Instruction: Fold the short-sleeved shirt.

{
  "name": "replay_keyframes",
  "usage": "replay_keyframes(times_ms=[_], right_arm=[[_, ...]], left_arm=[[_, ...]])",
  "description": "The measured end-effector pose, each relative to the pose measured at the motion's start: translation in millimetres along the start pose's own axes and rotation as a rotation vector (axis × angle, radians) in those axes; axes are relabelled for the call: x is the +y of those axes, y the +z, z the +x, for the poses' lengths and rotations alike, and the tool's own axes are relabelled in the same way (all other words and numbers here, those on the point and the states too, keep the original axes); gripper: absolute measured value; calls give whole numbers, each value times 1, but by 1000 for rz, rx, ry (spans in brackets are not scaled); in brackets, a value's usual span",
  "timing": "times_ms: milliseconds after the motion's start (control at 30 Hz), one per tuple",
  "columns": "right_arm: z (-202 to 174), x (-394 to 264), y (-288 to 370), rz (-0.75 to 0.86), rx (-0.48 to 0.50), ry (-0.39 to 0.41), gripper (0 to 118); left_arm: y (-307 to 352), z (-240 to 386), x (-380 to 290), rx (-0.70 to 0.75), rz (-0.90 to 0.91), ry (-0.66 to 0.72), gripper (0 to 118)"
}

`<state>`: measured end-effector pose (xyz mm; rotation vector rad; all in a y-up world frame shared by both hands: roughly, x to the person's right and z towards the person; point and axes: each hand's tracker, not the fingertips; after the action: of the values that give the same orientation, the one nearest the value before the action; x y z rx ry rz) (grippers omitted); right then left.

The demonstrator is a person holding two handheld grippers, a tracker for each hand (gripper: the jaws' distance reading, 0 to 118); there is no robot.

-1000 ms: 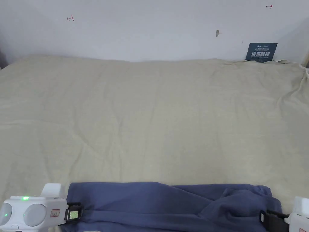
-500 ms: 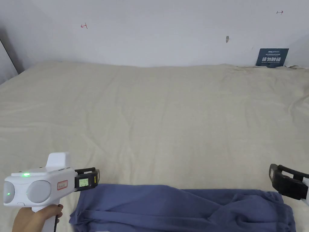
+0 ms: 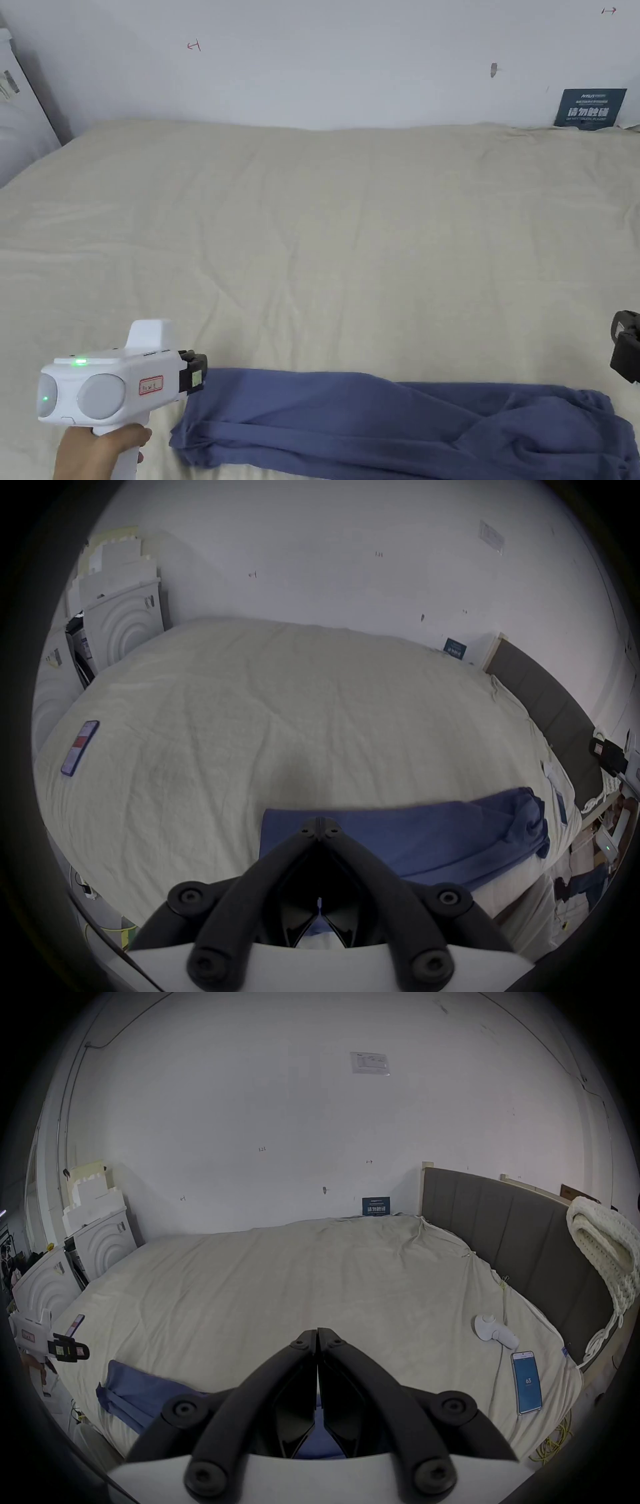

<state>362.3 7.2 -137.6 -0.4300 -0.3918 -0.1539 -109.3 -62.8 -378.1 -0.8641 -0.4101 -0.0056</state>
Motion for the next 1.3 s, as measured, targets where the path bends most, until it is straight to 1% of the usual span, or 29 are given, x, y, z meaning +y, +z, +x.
replay_keyframes(times_ms=[167,233,300,333,367,400,433,467,500,533,600,833,900,933,967,1000,1033,1100,1133,1167,1300], right_arm=[[-2,0,-1,-16,8,5,0],[-1,0,-3,-30,26,-19,0],[-2,1,-4,-36,30,-13,0],[-2,2,-5,-39,28,-4,0],[-3,2,-6,-41,27,2,0],[-3,2,-7,-42,29,3,0],[-3,2,-7,-45,32,2,0],[-4,3,-8,-47,35,0,0],[-4,3,-8,-49,38,-1,0],[-4,3,-9,-52,39,-1,0],[-4,2,-12,-59,37,0,0],[2,-4,-19,-87,37,-10,0],[6,-6,-21,-93,36,-9,0],[8,-6,-21,-94,36,-10,0],[9,-7,-21,-96,36,-11,0],[6,-6,-19,-97,35,-11,0],[6,-6,-19,-98,34,-11,0],[7,-6,-20,-100,32,-10,0],[6,-6,-19,-100,32,-12,0],[6,-6,-18,-100,34,-16,0],[10,-6,-20,-98,35,-25,0]], left_arm=[[-25,-38,11,-136,-145,149,0],[-34,-47,14,-153,-190,142,0],[-48,-57,15,-164,-245,135,0],[-55,-62,16,-180,-276,142,6],[-59,-64,16,-175,-273,147,17],[-61,-65,15,-150,-293,154,36],[-65,-67,15,-135,-303,167,51],[-69,-68,15,-130,-306,167,65],[-72,-69,14,-129,-314,164,76],[-79,-75,13,-130,-323,162,81],[-86,-74,13,-126,-338,158,82],[-105,-62,6,-124,-388,123,82],[-107,-61,3,-118,-391,122,79],[-106,-61,2,-107,-391,121,75],[-104,-61,2,-90,-379,110,67],[-102,-61,3,-80,-372,97,47],[-100,-63,3,-92,-366,95,33],[-97,-62,2,-97,-359,94,19],[-97,-60,2,-103,-357,94,15],[-97,-59,1,-116,-352,92,6],[-91,-47,0,-124,-333,71,0]])
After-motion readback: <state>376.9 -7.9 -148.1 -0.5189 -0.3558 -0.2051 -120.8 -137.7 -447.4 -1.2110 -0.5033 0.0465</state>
